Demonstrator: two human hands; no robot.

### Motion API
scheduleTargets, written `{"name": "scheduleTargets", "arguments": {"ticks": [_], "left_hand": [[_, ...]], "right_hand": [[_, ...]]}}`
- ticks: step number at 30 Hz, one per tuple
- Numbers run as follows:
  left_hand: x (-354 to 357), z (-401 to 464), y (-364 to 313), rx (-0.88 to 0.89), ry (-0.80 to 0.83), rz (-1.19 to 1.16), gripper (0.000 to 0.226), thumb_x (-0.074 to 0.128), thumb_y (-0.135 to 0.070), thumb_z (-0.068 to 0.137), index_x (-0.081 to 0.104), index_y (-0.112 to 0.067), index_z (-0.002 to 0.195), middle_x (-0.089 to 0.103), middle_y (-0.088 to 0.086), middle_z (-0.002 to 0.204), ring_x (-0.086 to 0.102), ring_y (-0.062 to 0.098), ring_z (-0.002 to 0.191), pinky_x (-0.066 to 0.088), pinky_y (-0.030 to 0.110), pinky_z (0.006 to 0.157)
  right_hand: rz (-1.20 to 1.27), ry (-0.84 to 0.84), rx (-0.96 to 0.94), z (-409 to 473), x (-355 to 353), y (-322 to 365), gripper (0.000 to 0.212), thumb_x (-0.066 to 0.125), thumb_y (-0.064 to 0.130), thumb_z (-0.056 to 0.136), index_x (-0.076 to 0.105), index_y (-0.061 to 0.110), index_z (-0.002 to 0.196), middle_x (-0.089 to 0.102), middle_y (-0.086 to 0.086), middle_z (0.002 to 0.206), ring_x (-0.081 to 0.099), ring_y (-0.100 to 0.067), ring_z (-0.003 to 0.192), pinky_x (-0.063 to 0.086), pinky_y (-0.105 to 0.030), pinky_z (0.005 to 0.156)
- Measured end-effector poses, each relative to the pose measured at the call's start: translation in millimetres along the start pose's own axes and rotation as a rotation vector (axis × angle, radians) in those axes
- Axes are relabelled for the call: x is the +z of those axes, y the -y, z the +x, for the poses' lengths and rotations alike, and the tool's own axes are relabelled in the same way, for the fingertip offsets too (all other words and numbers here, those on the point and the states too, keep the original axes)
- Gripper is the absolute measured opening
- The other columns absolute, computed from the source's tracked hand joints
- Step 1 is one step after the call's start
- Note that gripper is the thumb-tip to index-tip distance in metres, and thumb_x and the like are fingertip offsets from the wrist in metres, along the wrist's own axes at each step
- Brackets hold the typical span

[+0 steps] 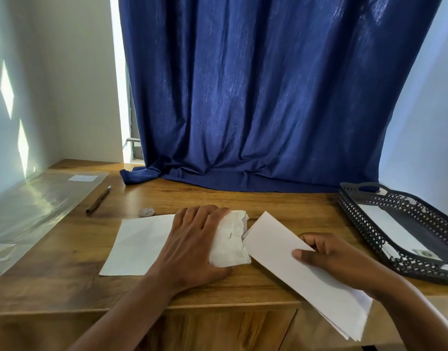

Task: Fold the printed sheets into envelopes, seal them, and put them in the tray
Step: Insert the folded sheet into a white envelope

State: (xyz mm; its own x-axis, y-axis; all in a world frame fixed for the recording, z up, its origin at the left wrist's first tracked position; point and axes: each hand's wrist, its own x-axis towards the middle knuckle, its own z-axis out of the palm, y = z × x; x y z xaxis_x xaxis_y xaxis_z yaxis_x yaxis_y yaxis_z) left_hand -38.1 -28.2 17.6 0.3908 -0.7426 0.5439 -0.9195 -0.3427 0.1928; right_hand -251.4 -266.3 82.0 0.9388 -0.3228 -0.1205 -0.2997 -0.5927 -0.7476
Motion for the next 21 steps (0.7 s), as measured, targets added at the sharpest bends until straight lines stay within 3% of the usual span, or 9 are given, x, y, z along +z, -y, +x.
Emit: {"name": "scheduleTargets", "arguments": {"ticks": [3,12,17,21], "left_hand": [[-1,0,-1,0.008,0.000,-0.001,0.115,0.062,-0.091,0.062,0.023,-0.036,0.155,0.034,-0.010,0.153,0.032,0.015,0.138,0.022,0.040,0.121],[-7,-2,-5,0.026,-0.021,-0.002,0.112,0.065,-0.086,0.063,0.028,-0.032,0.154,0.037,-0.007,0.151,0.035,0.016,0.135,0.027,0.044,0.120],[-8,-2,-5,0.036,-0.010,0.021,0.113,0.068,-0.084,0.063,0.028,-0.031,0.155,0.036,-0.006,0.152,0.034,0.016,0.136,0.024,0.044,0.121],[-7,-2,-6,0.046,-0.014,0.038,0.112,0.068,-0.084,0.062,0.029,-0.031,0.154,0.037,-0.006,0.151,0.035,0.017,0.135,0.027,0.046,0.120]], "right_hand": [[-0.050,0.032,-0.010,5,3,4,0.020,0.059,0.044,0.100,0.071,0.033,0.112,0.078,0.010,0.102,0.076,-0.012,0.089,0.058,-0.032,0.078],[-0.129,0.139,-0.051,16,-1,23,0.013,0.062,0.041,0.100,0.075,0.037,0.099,0.078,0.011,0.098,0.074,-0.006,0.084,0.051,-0.015,0.066],[-0.189,0.196,-0.030,23,-6,33,0.019,0.063,0.039,0.099,0.074,0.027,0.109,0.078,0.011,0.102,0.074,-0.008,0.090,0.055,-0.019,0.071],[-0.281,0.210,-0.027,33,-6,49,0.019,0.063,0.041,0.099,0.073,0.030,0.110,0.077,0.015,0.097,0.072,-0.002,0.083,0.050,-0.012,0.062]]}}
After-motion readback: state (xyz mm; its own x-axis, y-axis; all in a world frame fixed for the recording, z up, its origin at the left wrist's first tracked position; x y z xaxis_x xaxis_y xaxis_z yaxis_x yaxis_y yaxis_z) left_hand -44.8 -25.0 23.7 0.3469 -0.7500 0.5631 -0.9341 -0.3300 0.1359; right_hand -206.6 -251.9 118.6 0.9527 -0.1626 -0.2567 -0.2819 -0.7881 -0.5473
